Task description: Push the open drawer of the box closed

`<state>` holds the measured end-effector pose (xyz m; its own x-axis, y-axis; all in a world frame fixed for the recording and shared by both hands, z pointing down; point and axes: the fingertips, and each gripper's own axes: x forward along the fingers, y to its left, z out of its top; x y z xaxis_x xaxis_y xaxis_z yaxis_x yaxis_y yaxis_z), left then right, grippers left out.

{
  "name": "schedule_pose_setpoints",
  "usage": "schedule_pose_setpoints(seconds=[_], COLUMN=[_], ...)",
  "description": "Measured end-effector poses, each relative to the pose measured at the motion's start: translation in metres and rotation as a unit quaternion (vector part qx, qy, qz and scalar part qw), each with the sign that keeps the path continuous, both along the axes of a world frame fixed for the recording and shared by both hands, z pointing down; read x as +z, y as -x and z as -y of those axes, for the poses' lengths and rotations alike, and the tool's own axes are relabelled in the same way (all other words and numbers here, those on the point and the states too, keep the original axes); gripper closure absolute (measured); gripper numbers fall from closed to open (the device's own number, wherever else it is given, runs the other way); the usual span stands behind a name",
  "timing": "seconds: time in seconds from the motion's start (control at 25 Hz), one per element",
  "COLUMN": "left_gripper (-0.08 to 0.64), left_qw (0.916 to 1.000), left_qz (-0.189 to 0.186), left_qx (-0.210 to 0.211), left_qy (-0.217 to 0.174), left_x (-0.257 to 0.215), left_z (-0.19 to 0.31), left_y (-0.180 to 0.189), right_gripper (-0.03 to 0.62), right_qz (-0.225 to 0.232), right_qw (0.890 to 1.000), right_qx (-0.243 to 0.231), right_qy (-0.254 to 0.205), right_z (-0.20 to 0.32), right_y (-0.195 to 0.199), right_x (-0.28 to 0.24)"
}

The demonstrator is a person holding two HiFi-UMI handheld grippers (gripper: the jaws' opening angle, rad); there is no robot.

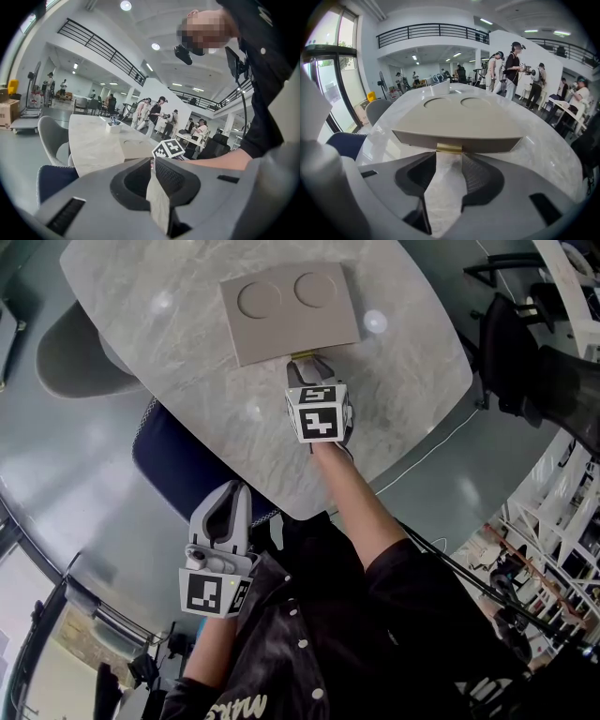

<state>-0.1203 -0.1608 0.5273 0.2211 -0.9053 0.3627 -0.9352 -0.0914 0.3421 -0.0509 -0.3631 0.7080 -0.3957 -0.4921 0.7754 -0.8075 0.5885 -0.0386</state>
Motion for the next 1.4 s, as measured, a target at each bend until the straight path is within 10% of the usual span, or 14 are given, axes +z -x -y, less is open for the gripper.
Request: schedule_pose_setpoints(seconds=[0.68, 1.04, 1.4], left_gripper=[0.518, 0.526, 0.538], left_qw=[0.9966, 0.9877, 0.976], left_qz=[0.035, 0.049, 0.046], left_qx=[0.003, 0.022, 0.055], left_qy=[-0.074, -0.147, -0.206], left_x=[-0.063, -0.123, -0.169], left_z=[0.014, 0.028, 0.023], left_y=[0.011, 0.023, 0.012], right_gripper=[0.595, 0.595, 0.595], right_qz=[0.108, 0.239, 0.253], right_qw=[0.991, 0.964, 0.943], right_qx=[0.006, -0.009, 0.005], right_qy=[-0.074, -0.114, -0.217], right_z=[-0.027, -0.046, -0.079], right_y=[-0.016, -0.021, -0.059], right_x=[-0.12, -0.253, -0.323])
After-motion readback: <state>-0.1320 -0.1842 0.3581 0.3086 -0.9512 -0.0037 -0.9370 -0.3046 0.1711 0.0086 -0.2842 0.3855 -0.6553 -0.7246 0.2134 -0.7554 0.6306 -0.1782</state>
